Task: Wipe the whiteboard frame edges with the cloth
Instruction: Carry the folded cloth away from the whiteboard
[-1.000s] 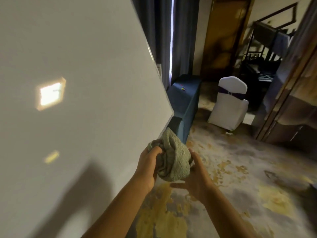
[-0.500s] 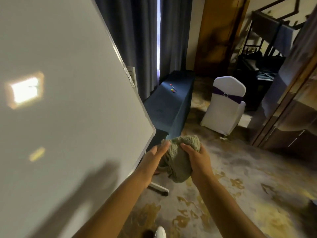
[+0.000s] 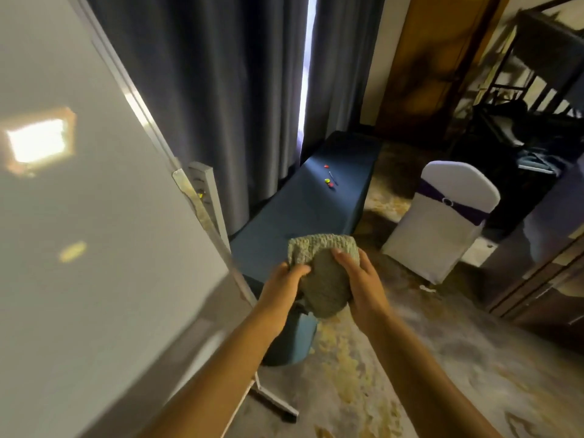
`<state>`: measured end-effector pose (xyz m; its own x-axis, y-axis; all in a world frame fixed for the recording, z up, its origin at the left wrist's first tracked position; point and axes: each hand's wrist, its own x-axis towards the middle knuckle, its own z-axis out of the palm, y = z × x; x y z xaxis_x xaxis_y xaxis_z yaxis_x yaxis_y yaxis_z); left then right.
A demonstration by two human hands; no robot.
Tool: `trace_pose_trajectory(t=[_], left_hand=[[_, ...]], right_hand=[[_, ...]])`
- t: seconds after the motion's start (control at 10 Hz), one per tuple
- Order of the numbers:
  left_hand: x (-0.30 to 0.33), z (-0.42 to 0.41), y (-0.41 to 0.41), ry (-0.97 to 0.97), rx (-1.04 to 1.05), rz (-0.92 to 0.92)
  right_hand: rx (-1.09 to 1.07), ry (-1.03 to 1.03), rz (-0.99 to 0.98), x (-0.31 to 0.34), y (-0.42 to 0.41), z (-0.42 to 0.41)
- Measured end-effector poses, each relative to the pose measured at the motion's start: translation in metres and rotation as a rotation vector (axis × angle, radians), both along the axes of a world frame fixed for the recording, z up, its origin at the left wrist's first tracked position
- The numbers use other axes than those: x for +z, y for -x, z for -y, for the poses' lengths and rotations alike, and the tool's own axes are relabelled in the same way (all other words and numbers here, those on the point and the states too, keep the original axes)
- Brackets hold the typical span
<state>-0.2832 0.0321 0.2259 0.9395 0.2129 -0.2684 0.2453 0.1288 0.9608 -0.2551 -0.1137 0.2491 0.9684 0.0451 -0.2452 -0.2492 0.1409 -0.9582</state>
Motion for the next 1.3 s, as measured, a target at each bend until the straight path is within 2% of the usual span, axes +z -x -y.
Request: trace_pose_trajectory(t=[0.1, 0.2, 0.3, 0.4, 0.6, 0.7, 0.8, 0.9, 1.0, 1.1, 1.2, 1.3], left_hand=[[-0.019, -0.004, -0.063, 0.063, 0.064, -0.039], [-0.054, -0.008, -0.126, 0.039, 0.207, -0.099], [-0.101, -0.023, -0.201, -0.078, 0.415, -0.153], [-0.149, -0.034, -0.252, -0.226, 0.522, -0.263], [-0.234, -0.036, -0.299, -0.356, 0.526, -0.567], [-0.259, -0.033, -0.298, -0.337, 0.564, -0.683], [-0.268, -0.032, -0.297, -0.389, 0.649, -0.743], [-0.265, -0.028, -0.293, -0.658, 0.676, -0.681], [-0.264, -0.014, -0.29, -0.966, 0.459, -0.631], [-0.272, 0.002, -0.28, -1.078, 0.165, -0.725], [-0.278, 0.005, -0.27, -1.024, 0.051, -0.841], [-0.263, -0.01, -0.282, -0.989, -0.025, -0.873]], right_hand=[[0.162, 0.007, -0.126, -0.027, -0.076, -0.01], [0.254, 0.032, -0.12, -0.062, -0.155, -0.026], [0.269, 0.228, -0.038, -0.112, -0.25, -0.055], [0.356, 0.464, 0.081, -0.165, -0.324, -0.082], [0.614, 0.735, 0.128, -0.273, -0.387, -0.096], [0.77, 0.752, 0.094, -0.302, -0.395, -0.098], [0.822, 0.791, 0.16, -0.308, -0.401, -0.101], [0.877, 0.968, 0.491, -0.304, -0.408, -0.099], [1.036, 1.006, 0.867, -0.3, -0.408, -0.095], [1.353, 1.045, 1.046, -0.306, -0.401, -0.085], [1.475, 1.127, 0.971, -0.312, -0.403, -0.069], [1.484, 1.183, 0.919, -0.306, -0.403, -0.08]])
